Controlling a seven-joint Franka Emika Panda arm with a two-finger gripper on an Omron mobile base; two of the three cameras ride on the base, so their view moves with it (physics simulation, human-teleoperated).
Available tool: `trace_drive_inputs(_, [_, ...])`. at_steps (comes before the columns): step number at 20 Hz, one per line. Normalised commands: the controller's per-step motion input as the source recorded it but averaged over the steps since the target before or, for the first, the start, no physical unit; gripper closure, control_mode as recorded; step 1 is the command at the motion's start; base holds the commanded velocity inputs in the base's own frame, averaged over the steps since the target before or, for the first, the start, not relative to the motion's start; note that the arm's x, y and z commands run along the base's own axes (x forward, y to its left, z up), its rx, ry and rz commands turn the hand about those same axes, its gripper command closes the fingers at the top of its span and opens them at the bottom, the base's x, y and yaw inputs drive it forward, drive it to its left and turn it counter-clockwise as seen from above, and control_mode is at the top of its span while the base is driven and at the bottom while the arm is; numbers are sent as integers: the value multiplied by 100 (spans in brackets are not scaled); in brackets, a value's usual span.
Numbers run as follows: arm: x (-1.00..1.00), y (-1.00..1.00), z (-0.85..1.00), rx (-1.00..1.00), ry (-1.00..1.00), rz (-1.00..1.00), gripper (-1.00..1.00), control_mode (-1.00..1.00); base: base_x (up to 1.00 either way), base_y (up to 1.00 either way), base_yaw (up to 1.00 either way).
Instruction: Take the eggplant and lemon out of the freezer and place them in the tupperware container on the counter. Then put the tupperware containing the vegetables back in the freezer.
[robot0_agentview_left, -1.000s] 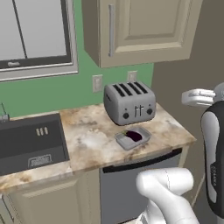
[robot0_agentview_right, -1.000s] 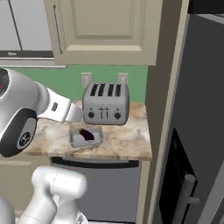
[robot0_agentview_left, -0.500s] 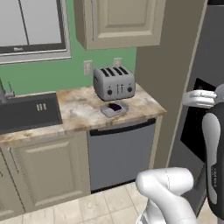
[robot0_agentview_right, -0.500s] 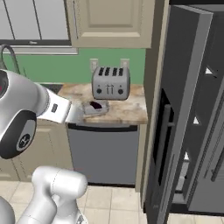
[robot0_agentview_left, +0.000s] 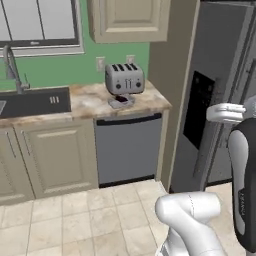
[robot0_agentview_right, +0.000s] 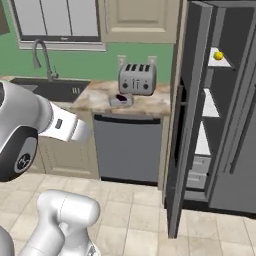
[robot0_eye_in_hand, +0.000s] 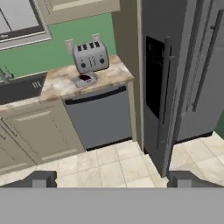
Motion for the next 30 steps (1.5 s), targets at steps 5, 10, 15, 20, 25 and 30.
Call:
trace_drive_inputs(5, [0, 0, 0, 0, 0, 0, -100, 100, -99, -100, 19])
trace_drive_inputs(10, [0, 0, 0, 0, 0, 0, -100, 100, -86, -100, 12])
trace_drive_inputs(15, [0, 0, 0, 0, 0, 0, -100, 100, -10, -100, 11])
trace_drive_inputs(20, [0, 0, 0, 0, 0, 0, -100, 100, 62, -100, 19])
trace_drive_inputs(25, [0, 0, 0, 0, 0, 0, -100, 100, 100, -89, 32])
trace_drive_inputs(30, [0, 0, 0, 0, 0, 0, -100, 100, 100, -50, 43])
